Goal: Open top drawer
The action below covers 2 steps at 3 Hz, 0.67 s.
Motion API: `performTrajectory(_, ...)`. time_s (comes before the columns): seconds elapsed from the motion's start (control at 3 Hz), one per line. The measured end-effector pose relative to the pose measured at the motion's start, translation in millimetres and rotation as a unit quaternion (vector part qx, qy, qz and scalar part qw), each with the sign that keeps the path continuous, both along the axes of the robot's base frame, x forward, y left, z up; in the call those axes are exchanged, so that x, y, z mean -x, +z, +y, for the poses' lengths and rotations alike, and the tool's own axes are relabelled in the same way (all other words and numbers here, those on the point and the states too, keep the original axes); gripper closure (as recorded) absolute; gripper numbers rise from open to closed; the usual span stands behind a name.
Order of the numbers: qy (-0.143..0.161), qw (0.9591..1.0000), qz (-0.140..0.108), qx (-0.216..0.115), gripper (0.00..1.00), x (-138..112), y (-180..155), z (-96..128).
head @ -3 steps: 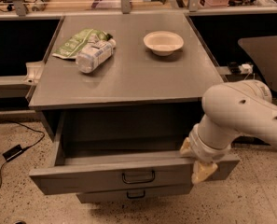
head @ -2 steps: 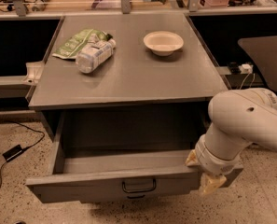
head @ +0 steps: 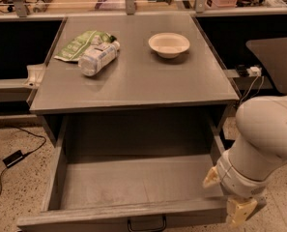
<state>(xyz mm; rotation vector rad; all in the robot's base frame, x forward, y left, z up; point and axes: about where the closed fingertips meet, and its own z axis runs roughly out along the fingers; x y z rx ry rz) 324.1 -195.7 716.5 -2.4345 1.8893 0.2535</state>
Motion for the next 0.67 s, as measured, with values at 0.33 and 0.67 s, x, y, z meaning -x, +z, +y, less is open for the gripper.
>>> performTrajectory(0.33,-0.014,0.9977,-0.056,-0.036,0.04,-15.9,45.5,-4.3)
performTrajectory(0.67,-0.014,0.9968,-0.066,-0.043,0.0,-21.0,54.2,-2.5)
